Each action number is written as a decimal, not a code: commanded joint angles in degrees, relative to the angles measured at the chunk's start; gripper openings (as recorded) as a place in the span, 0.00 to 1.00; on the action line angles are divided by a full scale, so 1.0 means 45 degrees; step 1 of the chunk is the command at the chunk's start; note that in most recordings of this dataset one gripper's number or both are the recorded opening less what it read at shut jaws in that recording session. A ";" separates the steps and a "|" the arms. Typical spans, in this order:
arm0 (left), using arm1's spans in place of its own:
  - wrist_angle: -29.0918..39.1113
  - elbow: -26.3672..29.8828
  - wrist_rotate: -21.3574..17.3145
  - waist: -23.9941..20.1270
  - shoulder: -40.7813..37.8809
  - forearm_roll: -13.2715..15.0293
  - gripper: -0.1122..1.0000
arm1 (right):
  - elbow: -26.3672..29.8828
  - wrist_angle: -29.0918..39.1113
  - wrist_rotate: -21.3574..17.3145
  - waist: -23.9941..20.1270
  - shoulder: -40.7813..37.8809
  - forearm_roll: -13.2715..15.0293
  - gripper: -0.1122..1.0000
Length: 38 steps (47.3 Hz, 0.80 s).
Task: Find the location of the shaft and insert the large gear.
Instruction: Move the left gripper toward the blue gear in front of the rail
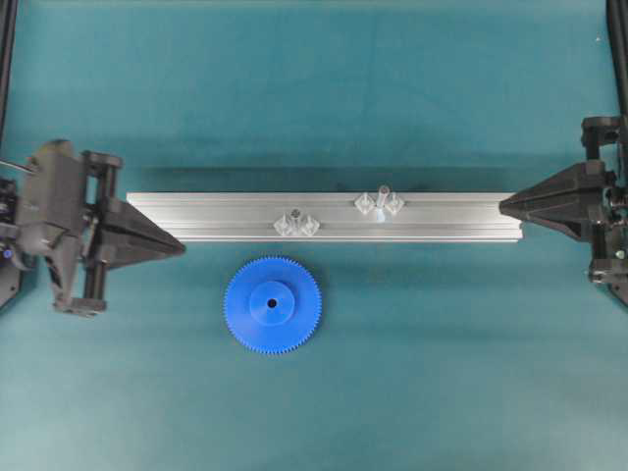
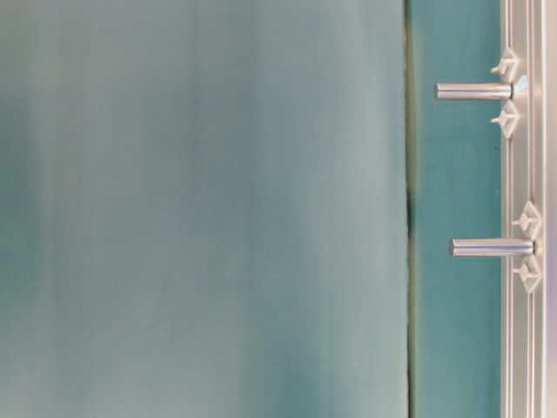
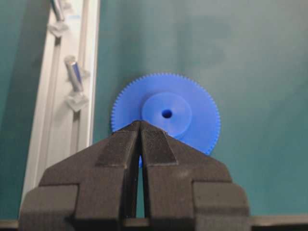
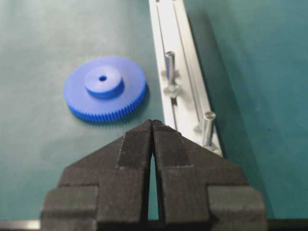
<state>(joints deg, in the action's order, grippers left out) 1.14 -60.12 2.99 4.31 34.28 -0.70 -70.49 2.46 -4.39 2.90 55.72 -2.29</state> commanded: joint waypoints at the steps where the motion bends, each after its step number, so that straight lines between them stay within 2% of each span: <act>1: 0.0215 0.0586 -0.0020 0.0176 -0.0527 -0.0020 0.11 | 0.0137 -0.0039 -0.0117 0.0098 -0.0059 -0.0020 0.11; 17: 0.1289 0.2051 0.0059 0.0469 -0.3340 -0.0020 0.11 | 0.0117 0.0176 -0.0137 0.0156 -0.0059 -0.0020 0.11; 28: 0.1406 0.2871 0.0117 0.0547 -0.4238 -0.0020 0.11 | 0.0078 0.0313 -0.0137 0.0137 -0.0059 -0.0020 0.11; 38: 0.2285 0.3672 0.0527 0.0547 -0.5000 -0.0039 0.11 | -0.0020 0.0332 -0.0137 0.0176 -0.0039 -0.0020 0.11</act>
<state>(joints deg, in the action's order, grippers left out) 10.20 -46.49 4.75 6.42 12.04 -0.70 -71.19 4.22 -4.48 3.43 55.81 -2.29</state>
